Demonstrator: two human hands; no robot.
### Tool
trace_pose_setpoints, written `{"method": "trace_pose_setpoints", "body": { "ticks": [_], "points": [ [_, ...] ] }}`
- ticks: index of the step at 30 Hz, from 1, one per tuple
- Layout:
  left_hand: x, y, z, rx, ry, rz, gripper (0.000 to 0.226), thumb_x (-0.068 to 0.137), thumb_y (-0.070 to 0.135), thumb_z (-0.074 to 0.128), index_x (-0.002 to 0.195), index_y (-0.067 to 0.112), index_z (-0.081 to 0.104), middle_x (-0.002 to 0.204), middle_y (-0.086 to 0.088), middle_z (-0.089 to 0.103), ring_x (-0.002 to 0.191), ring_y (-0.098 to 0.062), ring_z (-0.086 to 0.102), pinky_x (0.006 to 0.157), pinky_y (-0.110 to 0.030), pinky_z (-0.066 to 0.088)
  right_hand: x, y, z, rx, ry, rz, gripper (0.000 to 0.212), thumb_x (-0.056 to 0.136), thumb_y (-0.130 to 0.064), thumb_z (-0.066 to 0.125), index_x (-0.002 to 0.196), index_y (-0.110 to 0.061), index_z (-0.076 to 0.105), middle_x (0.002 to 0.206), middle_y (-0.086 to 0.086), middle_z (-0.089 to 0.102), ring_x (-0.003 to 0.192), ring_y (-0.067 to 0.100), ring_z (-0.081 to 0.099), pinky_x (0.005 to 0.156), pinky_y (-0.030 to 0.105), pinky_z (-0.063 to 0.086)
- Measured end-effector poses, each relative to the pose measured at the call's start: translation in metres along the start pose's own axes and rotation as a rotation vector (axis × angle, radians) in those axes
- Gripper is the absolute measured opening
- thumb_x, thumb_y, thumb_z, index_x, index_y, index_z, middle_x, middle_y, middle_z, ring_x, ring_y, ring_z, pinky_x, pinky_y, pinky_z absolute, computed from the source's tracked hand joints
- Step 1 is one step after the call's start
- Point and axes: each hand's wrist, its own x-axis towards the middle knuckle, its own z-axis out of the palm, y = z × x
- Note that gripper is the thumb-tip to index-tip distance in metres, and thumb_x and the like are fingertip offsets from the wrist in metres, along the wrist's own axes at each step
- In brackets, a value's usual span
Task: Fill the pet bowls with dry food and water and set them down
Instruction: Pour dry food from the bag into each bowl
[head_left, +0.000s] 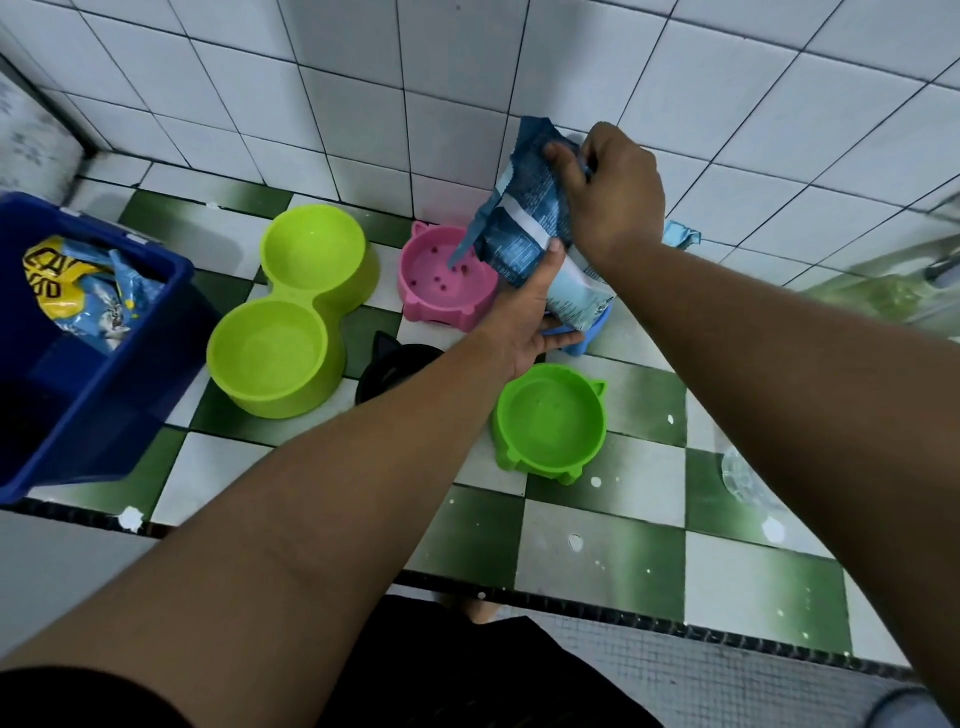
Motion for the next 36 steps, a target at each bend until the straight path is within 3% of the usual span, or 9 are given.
{"method": "trace_pose_setpoints", "body": {
  "ticks": [7,10,16,21,27,32,36],
  "points": [
    [0.001,0.0,0.001,0.003,-0.006,-0.015,0.059,0.096,0.062,0.057,0.136,0.019,0.055,0.126,-0.015,0.067,0.111,-0.036,0.07,0.092,-0.058,0.059,-0.002,-0.006,-0.003,-0.015,-0.033,0.009,0.044,0.096,-0.053,0.052,0.066,-0.03,0.031,0.062,-0.011,0.039,0.065,0.016,0.042,0.06,0.028,0.03],
    [0.002,0.002,0.001,0.0,-0.037,-0.039,0.048,0.097,0.064,0.053,0.12,0.022,0.058,0.123,-0.014,0.066,0.112,-0.037,0.069,0.094,-0.059,0.057,-0.001,-0.005,-0.003,-0.005,-0.033,0.011,0.039,0.096,-0.053,0.052,0.072,-0.025,0.039,0.062,-0.011,0.04,0.064,0.015,0.042,0.059,0.028,0.03],
    [0.003,-0.001,0.002,-0.036,-0.02,-0.041,0.066,0.093,0.068,0.055,0.132,0.015,0.059,0.132,-0.018,0.066,0.112,-0.037,0.07,0.091,-0.058,0.059,-0.002,-0.003,-0.002,-0.002,-0.026,-0.015,0.039,0.096,-0.052,0.052,0.079,-0.019,0.044,0.062,-0.011,0.04,0.066,0.016,0.043,0.06,0.028,0.03],
    [0.005,-0.002,0.002,-0.054,-0.002,-0.036,0.056,0.092,0.068,0.058,0.115,0.017,0.064,0.126,-0.02,0.069,0.109,-0.036,0.072,0.091,-0.057,0.059,0.0,-0.004,-0.001,-0.023,-0.038,-0.037,0.04,0.096,-0.053,0.052,0.08,-0.017,0.045,0.063,-0.009,0.041,0.065,0.018,0.042,0.06,0.029,0.031],
    [0.001,-0.001,0.002,-0.105,0.003,-0.031,0.066,0.093,0.065,0.06,0.134,0.014,0.059,0.13,-0.019,0.067,0.112,-0.036,0.07,0.094,-0.057,0.058,0.002,-0.007,0.001,-0.032,-0.041,-0.081,0.04,0.096,-0.053,0.052,0.08,-0.016,0.044,0.069,-0.002,0.046,0.066,0.019,0.042,0.059,0.029,0.031],
    [-0.003,0.0,0.004,-0.135,-0.013,-0.039,0.043,0.096,0.049,0.065,0.121,0.015,0.061,0.131,-0.018,0.066,0.118,-0.034,0.067,0.098,-0.054,0.057,0.001,-0.013,0.004,-0.064,-0.063,-0.133,0.039,0.095,-0.053,0.053,0.081,-0.018,0.046,0.072,0.0,0.049,0.067,0.019,0.043,0.059,0.029,0.03],
    [-0.001,0.002,0.004,-0.102,0.01,-0.029,0.058,0.094,0.054,0.066,0.134,0.013,0.059,0.129,-0.017,0.069,0.113,-0.032,0.07,0.093,-0.052,0.059,0.003,-0.014,0.007,-0.081,-0.062,-0.156,0.04,0.095,-0.055,0.052,0.081,-0.018,0.046,0.072,-0.001,0.05,0.066,0.018,0.043,0.054,0.029,0.026]
  ]
}}
